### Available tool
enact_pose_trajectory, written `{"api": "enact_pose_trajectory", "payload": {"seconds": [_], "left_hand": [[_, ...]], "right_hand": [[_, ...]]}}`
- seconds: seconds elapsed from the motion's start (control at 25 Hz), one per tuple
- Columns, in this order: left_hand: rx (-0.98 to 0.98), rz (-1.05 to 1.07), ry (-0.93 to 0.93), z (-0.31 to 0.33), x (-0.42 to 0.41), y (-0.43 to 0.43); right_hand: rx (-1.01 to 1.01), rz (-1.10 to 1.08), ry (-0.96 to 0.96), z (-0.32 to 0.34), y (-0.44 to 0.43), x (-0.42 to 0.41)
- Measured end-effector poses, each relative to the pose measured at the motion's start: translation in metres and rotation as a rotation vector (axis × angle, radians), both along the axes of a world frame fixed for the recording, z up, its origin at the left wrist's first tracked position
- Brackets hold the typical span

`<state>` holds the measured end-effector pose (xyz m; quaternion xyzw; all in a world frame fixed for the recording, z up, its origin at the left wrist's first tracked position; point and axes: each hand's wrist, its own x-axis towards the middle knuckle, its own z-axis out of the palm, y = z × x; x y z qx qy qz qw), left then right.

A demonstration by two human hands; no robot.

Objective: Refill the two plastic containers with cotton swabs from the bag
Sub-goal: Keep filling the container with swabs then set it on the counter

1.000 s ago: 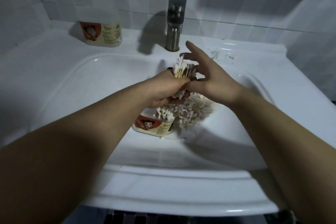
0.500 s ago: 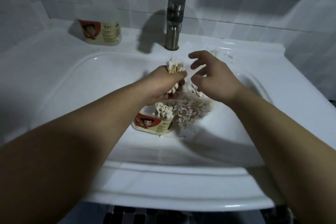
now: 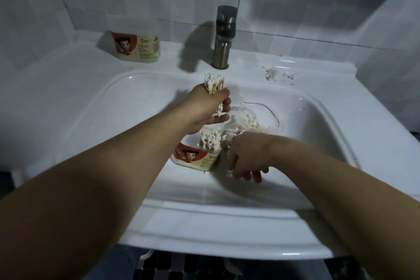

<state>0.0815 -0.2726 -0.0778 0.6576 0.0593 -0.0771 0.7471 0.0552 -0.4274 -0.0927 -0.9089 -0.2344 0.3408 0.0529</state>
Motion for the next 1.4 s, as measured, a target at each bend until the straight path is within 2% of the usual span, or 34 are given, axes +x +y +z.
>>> {"api": "enact_pose_trajectory", "payload": {"seconds": [0.24,0.4,0.56,0.64,0.76,0.88,1.04,1.16,1.24,1.4], "left_hand": [[-0.037,-0.028,0.013,-0.001,0.0,-0.002],[0.012,-0.026,-0.004,-0.001,0.001,-0.001],[0.112,0.04,-0.044,-0.001,0.006,0.001],[0.109,0.066,-0.046,-0.001,0.007,0.001],[0.1,0.044,-0.038,0.0,0.005,-0.002],[0.159,-0.047,-0.014,0.0,0.001,-0.006],[0.092,-0.085,0.025,-0.002,0.001,-0.014],[0.041,-0.051,0.094,-0.001,0.002,-0.012],[0.023,-0.092,0.128,-0.002,0.002,-0.009],[0.078,-0.229,0.081,-0.001,-0.002,-0.014]], "right_hand": [[-0.15,0.112,-0.065,-0.009,0.009,-0.004],[-0.151,0.079,0.053,0.009,0.004,-0.004],[0.121,-0.151,0.154,0.042,-0.021,0.001],[0.339,-0.269,0.097,0.053,-0.033,0.004],[0.64,-0.476,-0.087,0.054,-0.038,0.015],[0.781,-0.577,-0.137,0.045,-0.029,0.019],[0.799,-0.509,-0.196,0.034,-0.017,0.017],[0.72,-0.459,-0.44,0.034,-0.019,0.022],[0.691,-0.339,-0.556,0.034,-0.021,0.024],[0.598,-0.107,-0.579,0.03,-0.014,0.025]]}}
